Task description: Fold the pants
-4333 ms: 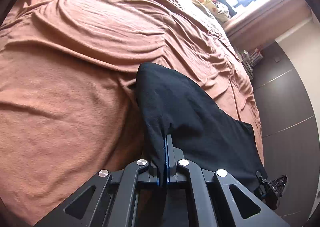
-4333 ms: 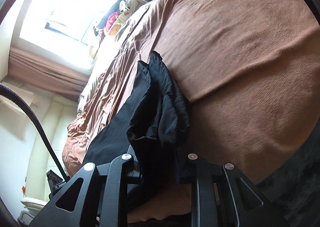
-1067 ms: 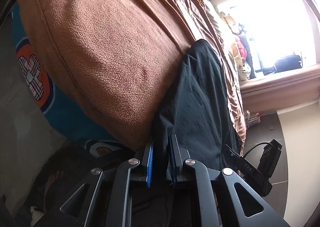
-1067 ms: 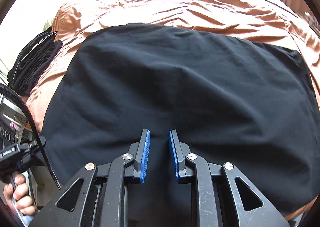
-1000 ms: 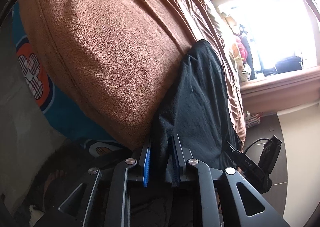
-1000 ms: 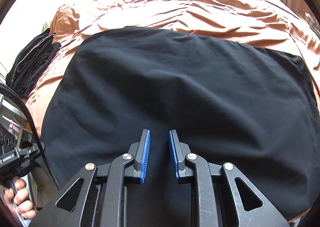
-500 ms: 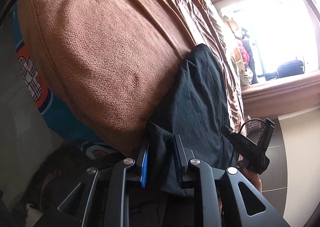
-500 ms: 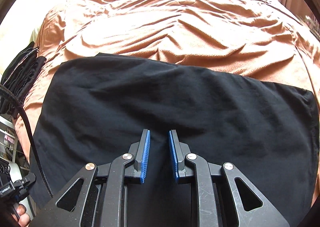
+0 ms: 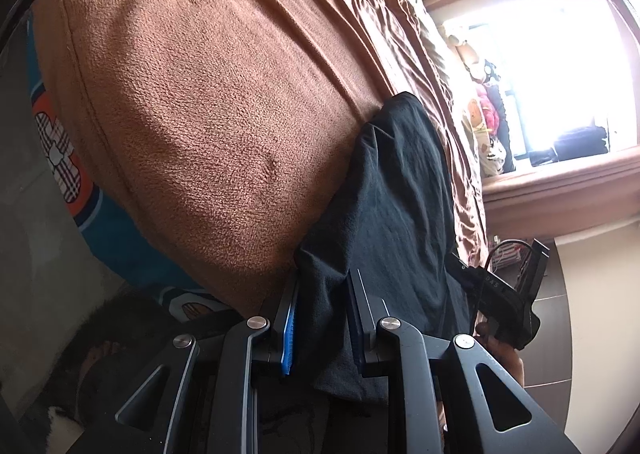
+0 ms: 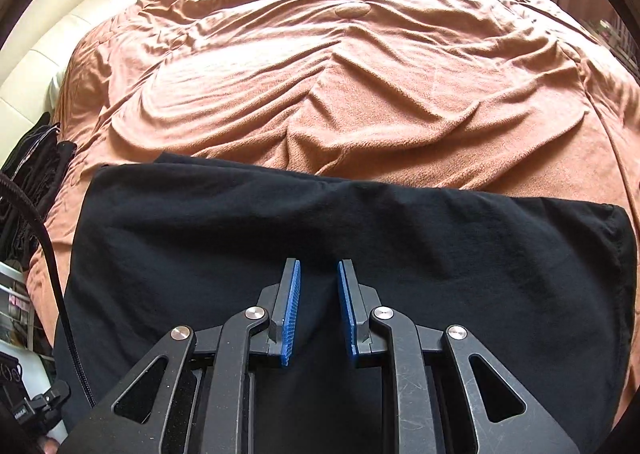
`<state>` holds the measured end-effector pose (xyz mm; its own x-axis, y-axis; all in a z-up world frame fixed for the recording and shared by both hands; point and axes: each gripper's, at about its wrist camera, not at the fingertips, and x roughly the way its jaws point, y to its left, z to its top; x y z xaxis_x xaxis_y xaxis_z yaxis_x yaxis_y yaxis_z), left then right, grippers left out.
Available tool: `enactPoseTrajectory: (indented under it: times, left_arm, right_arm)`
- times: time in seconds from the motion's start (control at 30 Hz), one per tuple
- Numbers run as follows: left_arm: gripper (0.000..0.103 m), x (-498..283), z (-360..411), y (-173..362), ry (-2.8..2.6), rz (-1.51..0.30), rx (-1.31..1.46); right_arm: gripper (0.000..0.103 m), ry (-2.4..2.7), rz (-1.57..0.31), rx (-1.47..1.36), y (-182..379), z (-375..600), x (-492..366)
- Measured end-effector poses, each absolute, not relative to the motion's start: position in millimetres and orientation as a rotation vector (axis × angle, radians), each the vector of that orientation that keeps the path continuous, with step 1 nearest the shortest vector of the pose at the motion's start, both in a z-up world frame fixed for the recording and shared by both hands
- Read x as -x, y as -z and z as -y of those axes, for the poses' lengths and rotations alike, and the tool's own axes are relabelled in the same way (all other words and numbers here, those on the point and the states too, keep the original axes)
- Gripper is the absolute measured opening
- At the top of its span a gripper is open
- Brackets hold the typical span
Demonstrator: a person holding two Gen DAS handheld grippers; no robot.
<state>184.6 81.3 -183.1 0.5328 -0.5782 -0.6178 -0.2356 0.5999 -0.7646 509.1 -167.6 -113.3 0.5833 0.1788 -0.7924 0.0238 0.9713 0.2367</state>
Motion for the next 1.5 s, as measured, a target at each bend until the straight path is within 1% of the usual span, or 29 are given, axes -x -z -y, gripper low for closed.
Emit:
enactPoseTrajectory:
  times: [0.23,0.3,0.37,0.53,1.03,1.37,1.5]
  left_arm:
    - [0.022,-184.8,-82.2,183.0,0.259,-1.016,0.95]
    - [0.019,-183.4,-81.2,179.6,0.262,-1.009,0.942]
    - [0.014,-182.6,-80.5,175.2,0.272,-1.002,0.94]
    - [0.011,-182.8,-77.8,154.1,0.297,-0.968,0.931]
    - [0.009,-193.7,-33.4,83.4,0.367,-0.904,0.808]
    - [0.009,-212.6,19.3,34.7,0.444,-0.885,0.679]
    - [0.009,-219.0,45.0,20.5,0.486,-0.884,0.635]
  right_arm:
    - [0.017,-0.132,-0.951,-0.239,115.3,154.0,-462.8]
    - [0.017,-0.137,-0.948,-0.256,115.0,151.8,-446.3]
    - [0.017,-0.141,-0.948,-0.273,115.8,149.5,-430.1]
    - [0.017,-0.14,-0.954,-0.304,115.0,148.2,-397.0]
    - [0.017,-0.182,-0.972,-0.366,118.9,153.6,-342.6]
    - [0.017,-0.244,-0.817,-0.496,81.8,204.3,-296.3]
    - [0.017,-0.243,-0.768,-0.532,76.2,231.1,-273.7]
